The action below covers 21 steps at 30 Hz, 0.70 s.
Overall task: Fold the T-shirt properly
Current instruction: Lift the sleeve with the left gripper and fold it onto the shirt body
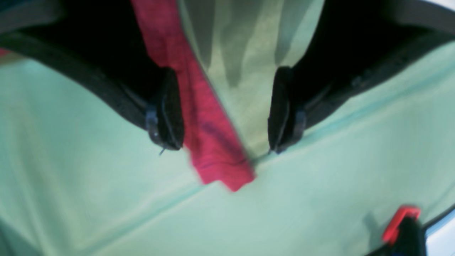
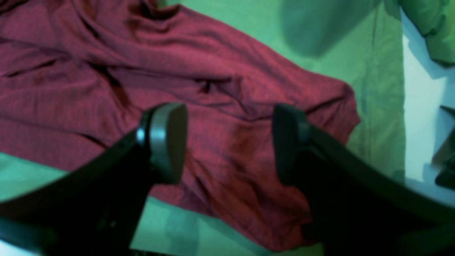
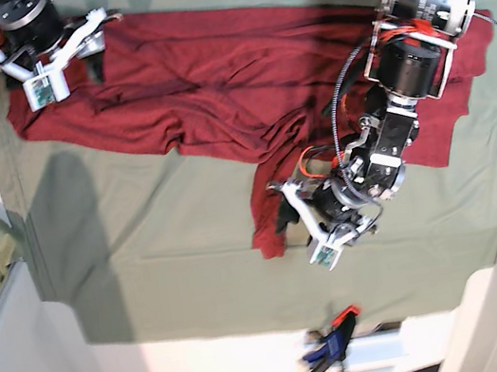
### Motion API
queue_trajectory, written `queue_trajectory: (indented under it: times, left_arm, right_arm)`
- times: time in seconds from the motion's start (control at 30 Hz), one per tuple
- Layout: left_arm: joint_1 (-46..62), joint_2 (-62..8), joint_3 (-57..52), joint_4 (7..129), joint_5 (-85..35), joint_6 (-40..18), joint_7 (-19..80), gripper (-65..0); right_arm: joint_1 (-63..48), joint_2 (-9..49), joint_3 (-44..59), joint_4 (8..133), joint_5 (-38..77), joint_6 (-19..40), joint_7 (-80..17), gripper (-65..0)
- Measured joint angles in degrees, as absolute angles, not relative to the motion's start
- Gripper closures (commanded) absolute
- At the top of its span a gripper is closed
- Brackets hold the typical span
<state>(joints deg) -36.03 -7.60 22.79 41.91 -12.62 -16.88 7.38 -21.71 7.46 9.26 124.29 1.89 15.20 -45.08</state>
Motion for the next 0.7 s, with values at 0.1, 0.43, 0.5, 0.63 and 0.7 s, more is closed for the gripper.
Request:
queue_trajectory:
  times: [0.1,0.43,0.5,0.63,0.7]
  left_arm:
    - [-35.90,-7.29,22.79,38.22,-12.67,-16.88,7.46,-40.8]
    - [-33.82,-4.56,22.74,36.95,-12.73,-16.88,7.68,-40.8]
    - [-33.87,-4.27,22.72,36.95,-12.75,-16.88,8.12,-40.8]
    - [-34.39,-3.97,22.63,36.99,-12.97,-16.88,8.86,-40.8]
    - [-35.38,-3.92,22.65,36.97,-12.97,-16.91,9.43,-40.8]
  right_arm:
    - [-21.58,7.46,9.26,124.29,1.89,15.18,-45.08,-37.5]
    - [-21.85,7.27,9.26,124.29,1.89,15.16,-45.08,-37.5]
    - [-21.96,7.27,9.26,124.29,1.89,15.18,-45.23,-37.5]
    - [-21.93,7.27,9.26,124.29,1.89,15.18,-45.28,-37.5]
    - [-21.93,7.27,9.26,124.29,1.89,15.18,-45.28,-37.5]
